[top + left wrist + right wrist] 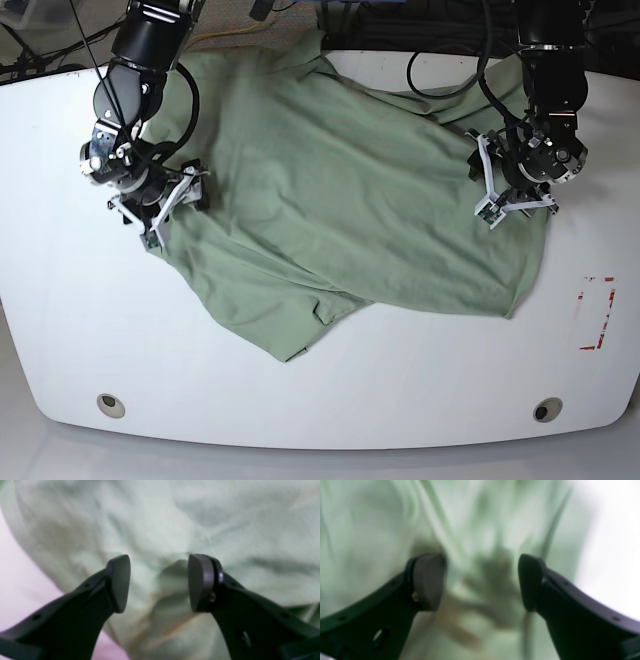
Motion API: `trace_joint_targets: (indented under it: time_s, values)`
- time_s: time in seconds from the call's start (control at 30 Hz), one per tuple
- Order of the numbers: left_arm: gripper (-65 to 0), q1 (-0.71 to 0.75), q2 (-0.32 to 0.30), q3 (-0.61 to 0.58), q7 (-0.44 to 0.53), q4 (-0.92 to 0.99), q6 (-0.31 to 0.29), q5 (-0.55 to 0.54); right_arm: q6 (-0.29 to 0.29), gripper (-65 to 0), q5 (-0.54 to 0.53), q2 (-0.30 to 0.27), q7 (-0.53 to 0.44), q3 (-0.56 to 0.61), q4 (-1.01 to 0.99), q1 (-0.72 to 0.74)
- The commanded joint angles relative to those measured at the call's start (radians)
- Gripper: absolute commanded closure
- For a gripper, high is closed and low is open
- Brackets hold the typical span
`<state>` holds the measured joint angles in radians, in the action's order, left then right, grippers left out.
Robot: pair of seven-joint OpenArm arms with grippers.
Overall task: Fold the T-shirt properly
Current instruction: 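Regrasp the shirt hem with both grippers, spreading them apart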
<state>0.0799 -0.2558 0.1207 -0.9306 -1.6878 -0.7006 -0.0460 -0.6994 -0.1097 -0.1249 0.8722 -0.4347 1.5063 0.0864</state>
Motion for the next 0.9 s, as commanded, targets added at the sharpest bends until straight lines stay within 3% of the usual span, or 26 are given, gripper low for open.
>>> trace_joint_targets:
  time_s: [0.0, 0.1, 0.23, 0.53, 0.63, 0.87]
  values:
    - [-33.9, -0.033, -0.009, 0.02, -0.008, -0.067, 0.002, -0.065, 0.001, -44.4, -0.018, -0.035, -0.023, 0.0, 0.024, 0.066]
    - [-33.9, -0.062, -0.009, 0.021, -0.048, -0.104, 0.002, -0.116, 0.001, -44.5, -0.018, -0.048, -0.023, 0.004, -0.043, 0.146]
    - [-34.0, -0.073, -0.009, 0.023, -0.075, -0.117, 0.002, -0.114, 0.001, -44.5, -0.017, -0.108, -0.041, 0.003, -0.253, 0.281]
    - [-33.9, -0.065, -0.009, 0.029, -0.075, -0.12, 0.002, -0.114, 0.001, -44.5, -0.017, -0.189, -0.227, 0.004, -0.734, 0.487]
    - [-33.9, -0.064, -0.009, 0.063, -0.075, -0.117, 0.002, -0.114, 0.001, -44.5, -0.012, -0.19, -0.281, 0.006, -0.824, 0.5]
    - [-34.2, -0.067, -0.009, 0.115, -0.075, -0.114, 0.002, -0.113, 0.001, -44.5, -0.014, -0.15, -0.249, 0.006, -0.837, 0.476]
